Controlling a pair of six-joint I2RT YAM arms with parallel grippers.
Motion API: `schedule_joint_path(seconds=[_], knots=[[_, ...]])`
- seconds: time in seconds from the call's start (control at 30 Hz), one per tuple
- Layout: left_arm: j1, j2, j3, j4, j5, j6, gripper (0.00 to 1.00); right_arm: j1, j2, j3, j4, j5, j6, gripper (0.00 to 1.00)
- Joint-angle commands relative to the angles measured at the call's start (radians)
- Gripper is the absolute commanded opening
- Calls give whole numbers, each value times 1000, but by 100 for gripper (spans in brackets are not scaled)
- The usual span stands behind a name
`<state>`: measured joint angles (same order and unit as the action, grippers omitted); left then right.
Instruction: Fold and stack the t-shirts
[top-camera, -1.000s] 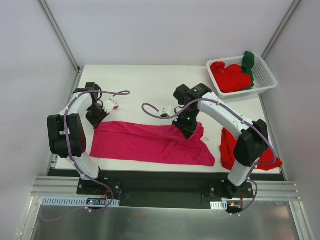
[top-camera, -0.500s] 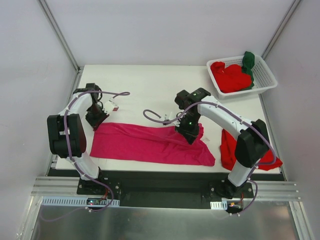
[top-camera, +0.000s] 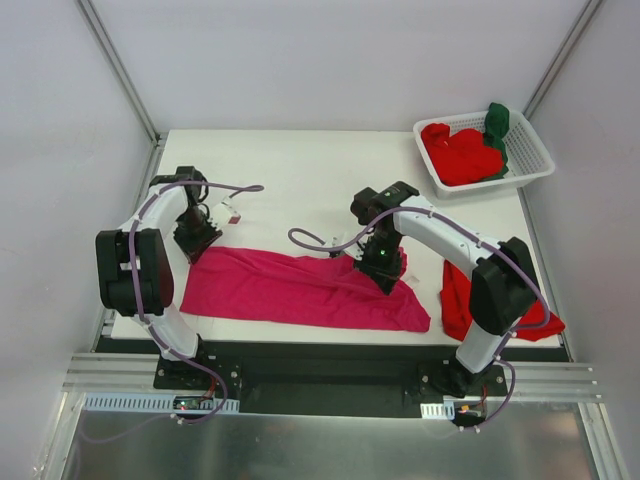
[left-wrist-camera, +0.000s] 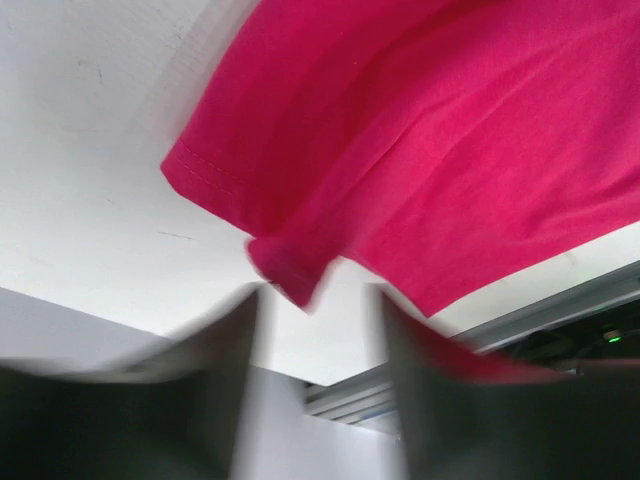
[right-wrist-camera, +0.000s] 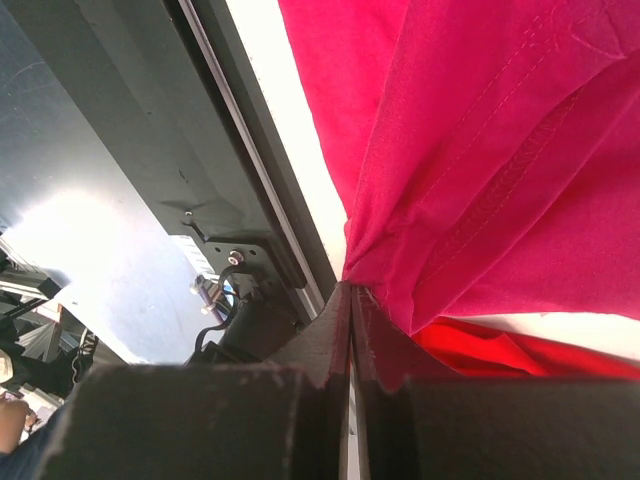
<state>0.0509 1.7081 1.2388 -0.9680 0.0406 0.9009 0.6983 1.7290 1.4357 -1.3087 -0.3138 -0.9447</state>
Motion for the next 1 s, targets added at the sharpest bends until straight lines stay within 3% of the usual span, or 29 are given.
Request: schedule_joint_path(seconds=[0.0, 0.07, 0.47, 0.6, 0.7, 0.97], knots=[[-14, -16, 19, -46, -30, -16, 75, 0, -23, -6, -49, 7, -22, 1], [-19, -13, -2, -46, -31, -16, 99, -2, -11, -12, -46, 22, -20, 1], [-37, -2, 33, -92, -36, -3, 99, -3, 20, -20, -76, 18, -46, 1], [-37, 24, 71, -124, -36, -10, 99, -25, 27, 11, -63, 47, -29, 84], [-39, 38, 91, -146, -36, -7, 99, -55, -46, 31, 32, 65, 7, 100], [-48, 65, 209, -117, 14, -52, 99, -85, -97, -12, 378, 247, 103, 96]])
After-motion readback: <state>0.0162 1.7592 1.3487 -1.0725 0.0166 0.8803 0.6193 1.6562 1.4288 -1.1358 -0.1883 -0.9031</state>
